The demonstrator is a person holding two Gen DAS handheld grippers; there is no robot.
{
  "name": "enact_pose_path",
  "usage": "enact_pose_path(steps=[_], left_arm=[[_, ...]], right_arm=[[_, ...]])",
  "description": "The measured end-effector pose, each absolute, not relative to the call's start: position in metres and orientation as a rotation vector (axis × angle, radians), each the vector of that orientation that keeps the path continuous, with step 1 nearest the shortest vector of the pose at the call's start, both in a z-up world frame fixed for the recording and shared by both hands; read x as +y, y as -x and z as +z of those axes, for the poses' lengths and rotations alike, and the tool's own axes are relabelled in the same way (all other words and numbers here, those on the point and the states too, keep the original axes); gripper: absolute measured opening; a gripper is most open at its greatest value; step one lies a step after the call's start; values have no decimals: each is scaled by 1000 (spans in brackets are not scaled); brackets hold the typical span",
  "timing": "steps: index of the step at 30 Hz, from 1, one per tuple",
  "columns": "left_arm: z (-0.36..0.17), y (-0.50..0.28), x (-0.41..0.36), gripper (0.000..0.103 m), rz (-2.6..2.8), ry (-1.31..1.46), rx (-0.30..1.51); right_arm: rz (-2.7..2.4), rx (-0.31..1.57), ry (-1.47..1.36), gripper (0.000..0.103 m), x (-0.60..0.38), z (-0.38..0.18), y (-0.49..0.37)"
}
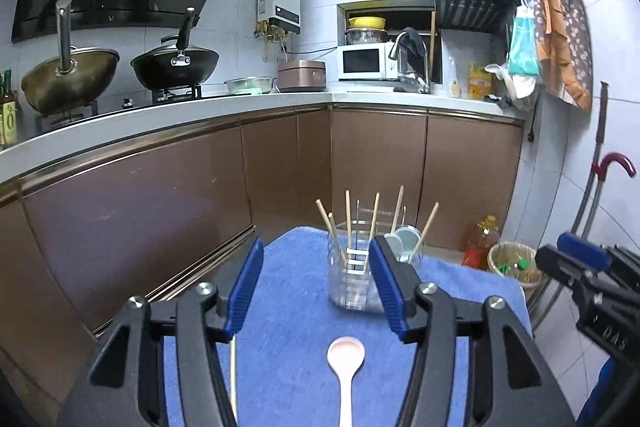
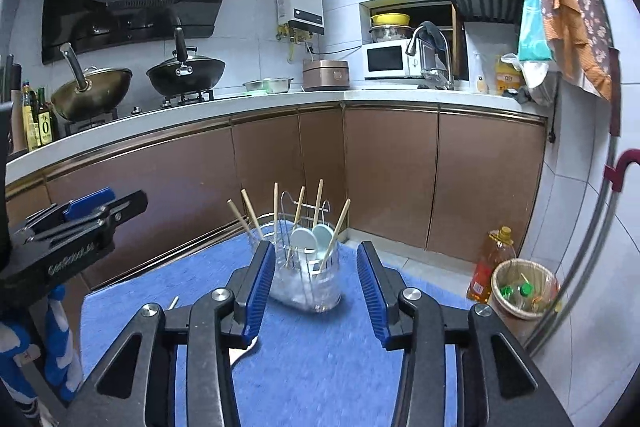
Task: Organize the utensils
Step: 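Move both tools back down toward the last chopstick and white spoon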
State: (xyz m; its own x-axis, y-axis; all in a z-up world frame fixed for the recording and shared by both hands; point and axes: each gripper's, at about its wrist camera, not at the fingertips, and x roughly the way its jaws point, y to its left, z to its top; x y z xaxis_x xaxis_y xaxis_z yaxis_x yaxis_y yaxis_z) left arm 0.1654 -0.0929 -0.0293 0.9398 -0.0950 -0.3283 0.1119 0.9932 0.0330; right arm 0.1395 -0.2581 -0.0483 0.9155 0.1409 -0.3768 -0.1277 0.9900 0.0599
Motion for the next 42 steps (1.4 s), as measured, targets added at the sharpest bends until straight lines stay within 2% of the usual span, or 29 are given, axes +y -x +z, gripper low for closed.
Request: enact_pose_path(steps=[13, 42], left_arm=[[-34, -112, -73, 55, -70, -78, 351], [-19, -14, -61, 55, -16, -154, 245]], right_arm=[[153, 426, -36, 41, -252, -53, -91], [160, 363, -12, 45, -243, -31, -8]])
